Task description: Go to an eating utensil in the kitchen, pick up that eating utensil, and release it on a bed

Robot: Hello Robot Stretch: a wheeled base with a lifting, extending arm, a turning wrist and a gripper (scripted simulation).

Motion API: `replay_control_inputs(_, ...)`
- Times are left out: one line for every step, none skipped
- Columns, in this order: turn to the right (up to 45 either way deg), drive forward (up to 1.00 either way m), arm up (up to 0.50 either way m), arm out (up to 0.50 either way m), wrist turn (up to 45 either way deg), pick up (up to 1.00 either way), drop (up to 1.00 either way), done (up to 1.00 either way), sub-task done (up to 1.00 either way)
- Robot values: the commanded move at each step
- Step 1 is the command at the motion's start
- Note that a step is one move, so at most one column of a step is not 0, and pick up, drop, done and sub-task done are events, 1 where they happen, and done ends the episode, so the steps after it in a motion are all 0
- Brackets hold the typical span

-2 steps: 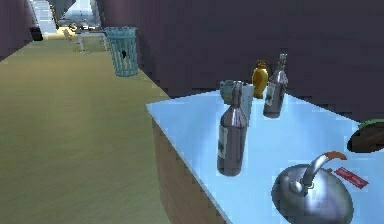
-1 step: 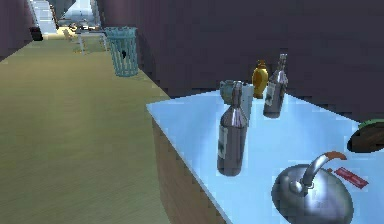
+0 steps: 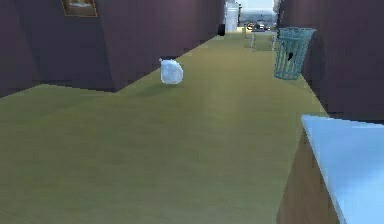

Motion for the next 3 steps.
replay_control_inputs(-15.0,0.0,0.0,0.0,0.0,0.0,0.0,0.0,0.0)
replay_control_inputs(0.0,0.25,0.0,0.0,0.0,0.0,0.0,0.0,0.0)
replay_control_inputs(24.0,0.0,0.0,0.0,0.0,0.0,0.0,0.0,0.0)
